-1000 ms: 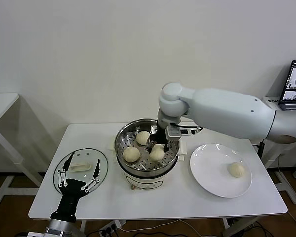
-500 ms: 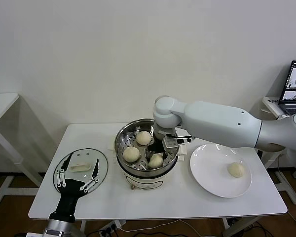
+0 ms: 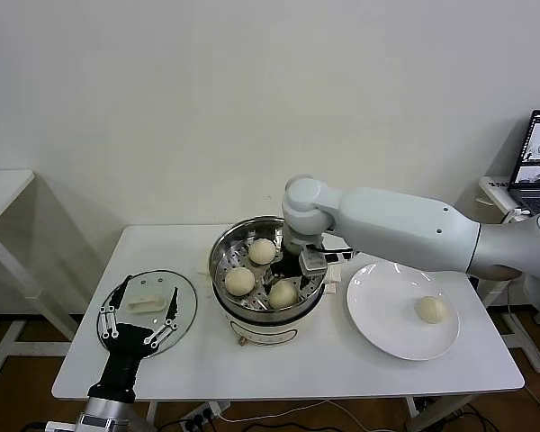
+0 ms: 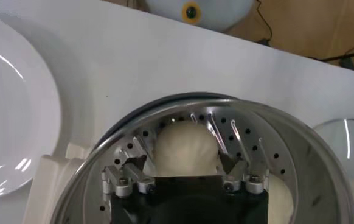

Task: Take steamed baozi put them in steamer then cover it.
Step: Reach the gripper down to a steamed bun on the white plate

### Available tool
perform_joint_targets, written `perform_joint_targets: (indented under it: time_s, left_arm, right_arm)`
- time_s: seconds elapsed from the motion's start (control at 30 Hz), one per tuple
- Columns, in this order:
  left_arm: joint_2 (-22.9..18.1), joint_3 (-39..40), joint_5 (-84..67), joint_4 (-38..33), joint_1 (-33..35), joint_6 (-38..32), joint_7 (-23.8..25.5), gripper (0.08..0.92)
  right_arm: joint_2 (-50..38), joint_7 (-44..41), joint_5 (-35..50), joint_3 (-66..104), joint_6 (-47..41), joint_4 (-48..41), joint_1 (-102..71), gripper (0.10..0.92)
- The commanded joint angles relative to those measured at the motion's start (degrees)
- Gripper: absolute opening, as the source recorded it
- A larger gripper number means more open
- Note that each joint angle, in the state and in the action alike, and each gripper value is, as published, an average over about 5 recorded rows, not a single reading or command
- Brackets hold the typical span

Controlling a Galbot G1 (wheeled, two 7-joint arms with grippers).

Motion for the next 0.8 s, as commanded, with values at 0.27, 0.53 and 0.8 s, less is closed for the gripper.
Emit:
perform_joint_targets:
  time_s: [0.27, 0.53, 0.8]
  left_arm:
    - [0.28, 0.05, -0.13, -0.32, -0.12, 0.3, 0.04, 0.823]
    - [0.38, 0.58, 0.16, -0.1, -0.41, 0.07, 0.45, 0.823]
    - [0.44, 1.46, 0.23, -0.06, -1.13, 0.27, 0.72, 0.823]
  right_arm:
    - [-12.13, -0.49, 25.11, 9.59, -22.25, -13.51, 5.01, 0.823]
    - [-24.28, -4.36, 32.45, 8.27, -38.8, -22.36, 1.87, 0.823]
    - [-31.11, -4.4, 30.72, 8.12, -40.64, -27.39, -6.86, 0.823]
